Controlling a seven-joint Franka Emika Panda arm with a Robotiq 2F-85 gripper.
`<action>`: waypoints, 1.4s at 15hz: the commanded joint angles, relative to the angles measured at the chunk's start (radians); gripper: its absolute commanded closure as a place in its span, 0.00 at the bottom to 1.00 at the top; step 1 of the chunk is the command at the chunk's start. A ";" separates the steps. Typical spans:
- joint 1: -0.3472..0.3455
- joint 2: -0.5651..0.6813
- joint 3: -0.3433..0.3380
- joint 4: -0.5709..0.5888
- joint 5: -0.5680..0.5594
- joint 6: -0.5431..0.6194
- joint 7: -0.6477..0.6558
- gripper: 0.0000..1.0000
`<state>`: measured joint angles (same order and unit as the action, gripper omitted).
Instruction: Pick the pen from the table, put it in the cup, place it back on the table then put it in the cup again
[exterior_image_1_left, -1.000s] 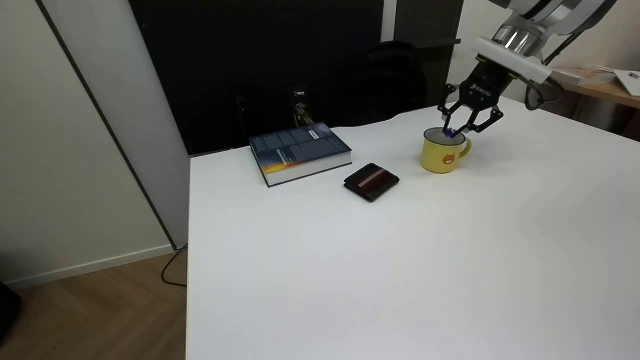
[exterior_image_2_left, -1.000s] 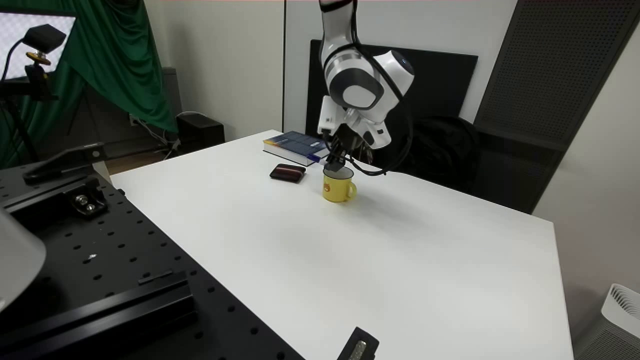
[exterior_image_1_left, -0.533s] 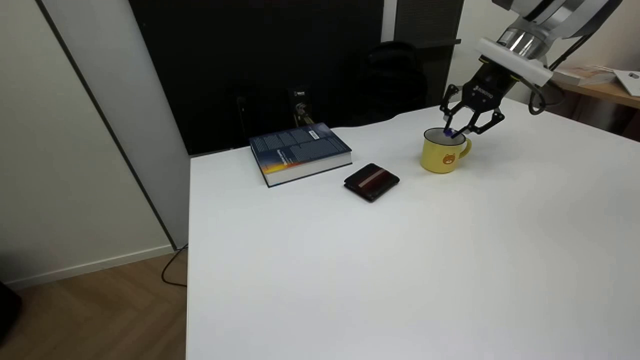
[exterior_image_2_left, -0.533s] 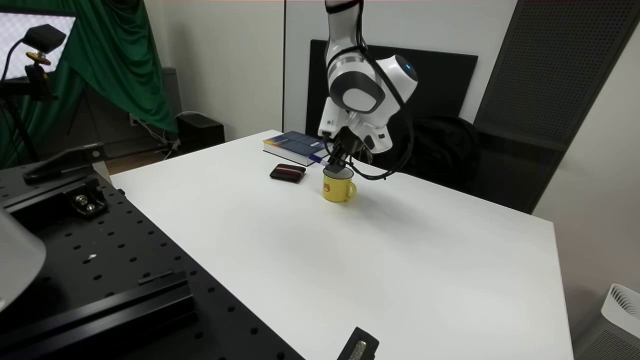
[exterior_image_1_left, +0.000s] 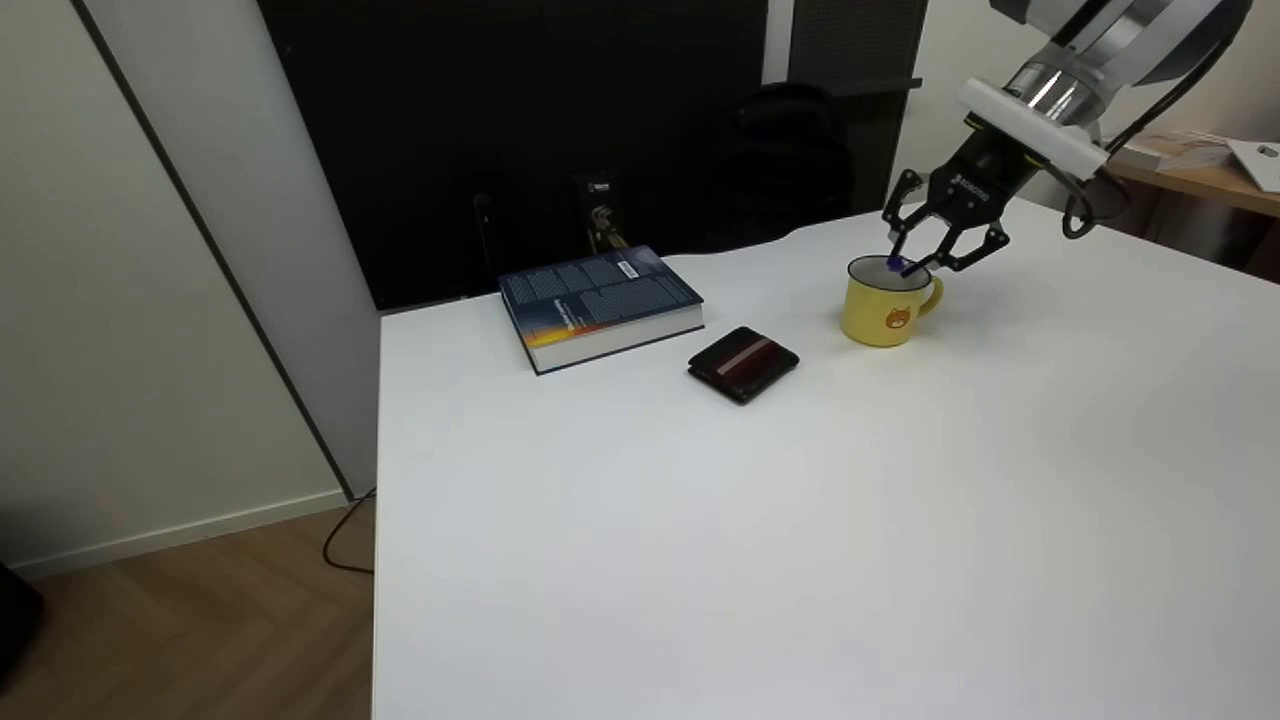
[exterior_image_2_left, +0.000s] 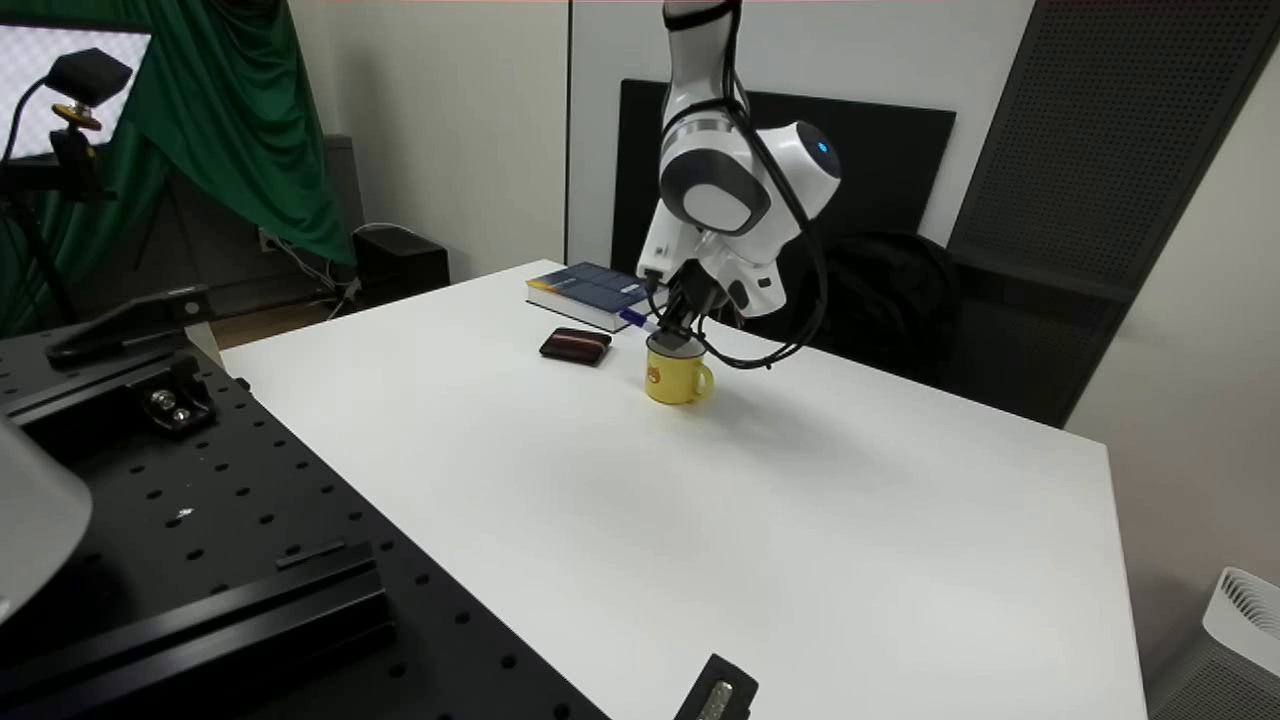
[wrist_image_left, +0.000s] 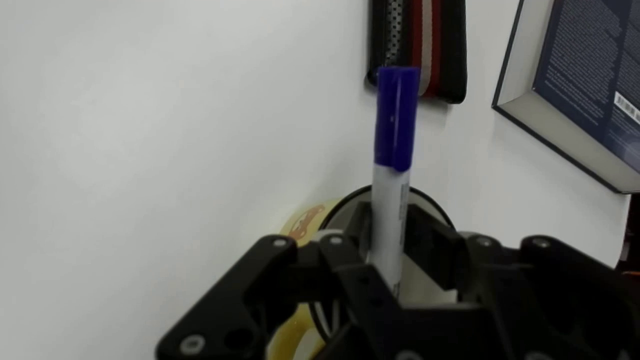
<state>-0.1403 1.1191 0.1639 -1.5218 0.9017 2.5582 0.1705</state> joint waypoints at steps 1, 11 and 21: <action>-0.012 -0.001 0.012 -0.003 0.049 -0.007 -0.029 0.94; -0.004 0.000 0.005 -0.011 0.104 -0.010 -0.060 0.48; 0.026 -0.026 -0.016 -0.036 0.047 -0.026 -0.154 0.00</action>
<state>-0.1377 1.1229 0.1653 -1.5316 0.9801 2.5520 0.0754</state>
